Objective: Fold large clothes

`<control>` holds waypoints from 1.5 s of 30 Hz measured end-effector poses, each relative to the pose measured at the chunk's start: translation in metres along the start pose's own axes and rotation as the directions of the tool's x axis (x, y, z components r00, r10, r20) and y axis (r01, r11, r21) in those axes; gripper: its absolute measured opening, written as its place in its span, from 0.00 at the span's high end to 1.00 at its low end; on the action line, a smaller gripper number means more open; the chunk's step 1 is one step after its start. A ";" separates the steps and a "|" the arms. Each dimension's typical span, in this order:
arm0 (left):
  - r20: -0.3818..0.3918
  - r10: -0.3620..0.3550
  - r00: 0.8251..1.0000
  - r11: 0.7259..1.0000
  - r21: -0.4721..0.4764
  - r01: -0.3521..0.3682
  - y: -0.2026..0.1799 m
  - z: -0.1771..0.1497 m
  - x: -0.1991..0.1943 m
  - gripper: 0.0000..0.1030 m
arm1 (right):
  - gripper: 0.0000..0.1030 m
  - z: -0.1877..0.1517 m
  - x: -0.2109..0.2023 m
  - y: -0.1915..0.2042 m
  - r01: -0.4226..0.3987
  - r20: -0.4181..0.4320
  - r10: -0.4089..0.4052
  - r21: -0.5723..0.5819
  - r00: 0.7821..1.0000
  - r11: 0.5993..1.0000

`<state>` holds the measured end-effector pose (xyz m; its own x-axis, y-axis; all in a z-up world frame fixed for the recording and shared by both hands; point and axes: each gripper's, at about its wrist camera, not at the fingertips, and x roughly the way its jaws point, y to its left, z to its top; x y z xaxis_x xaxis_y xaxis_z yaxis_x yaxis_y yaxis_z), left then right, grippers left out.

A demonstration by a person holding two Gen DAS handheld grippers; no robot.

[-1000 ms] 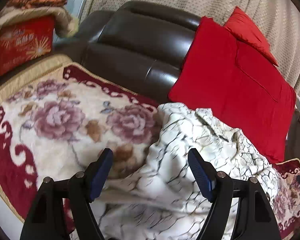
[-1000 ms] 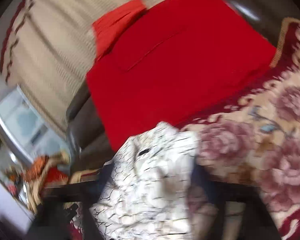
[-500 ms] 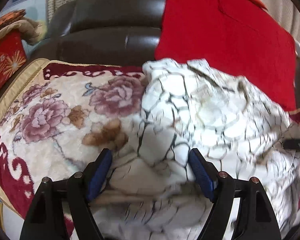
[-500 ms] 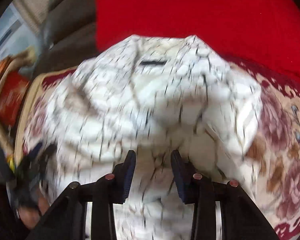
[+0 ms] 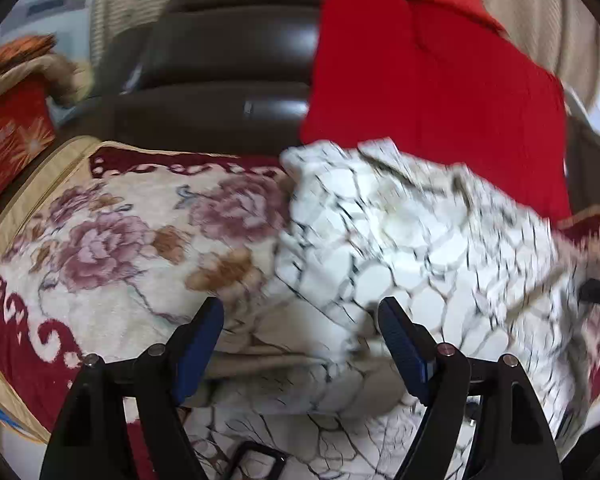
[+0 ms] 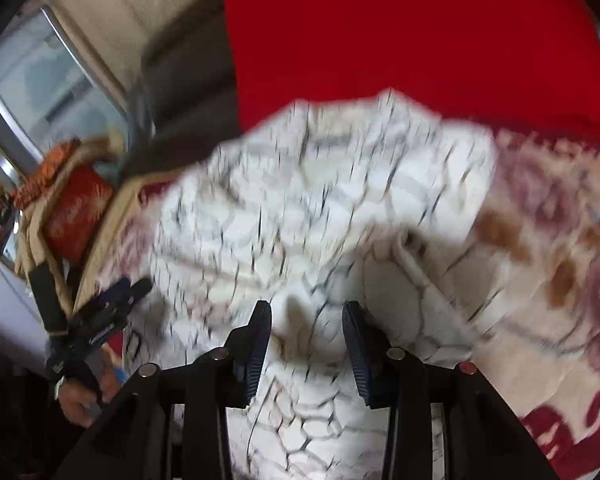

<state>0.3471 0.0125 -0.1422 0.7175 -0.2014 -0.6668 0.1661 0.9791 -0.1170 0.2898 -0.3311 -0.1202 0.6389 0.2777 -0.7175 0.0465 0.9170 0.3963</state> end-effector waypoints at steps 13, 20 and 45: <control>-0.101 0.116 0.988 0.993 0.026 -0.114 0.001 -0.004 0.031 0.22 | 0.55 -0.002 0.003 -0.026 0.063 -0.014 -0.062 0.081 0.998 0.995; 0.023 0.061 0.998 0.997 -0.053 -0.060 0.005 0.008 0.013 0.22 | 0.54 0.004 0.004 -0.028 0.046 0.026 -0.049 0.108 0.998 0.993; -0.068 0.202 0.977 0.973 0.130 -0.192 -0.025 -0.009 0.048 0.16 | 0.48 -0.008 0.031 -0.035 0.050 0.013 -0.052 0.116 0.999 0.992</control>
<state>0.3715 -0.0211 -0.1777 0.6883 0.0033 -0.7255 0.1116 0.9876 0.1104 0.3018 -0.3526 -0.1612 0.6456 0.2258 -0.7295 0.1672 0.8903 0.4235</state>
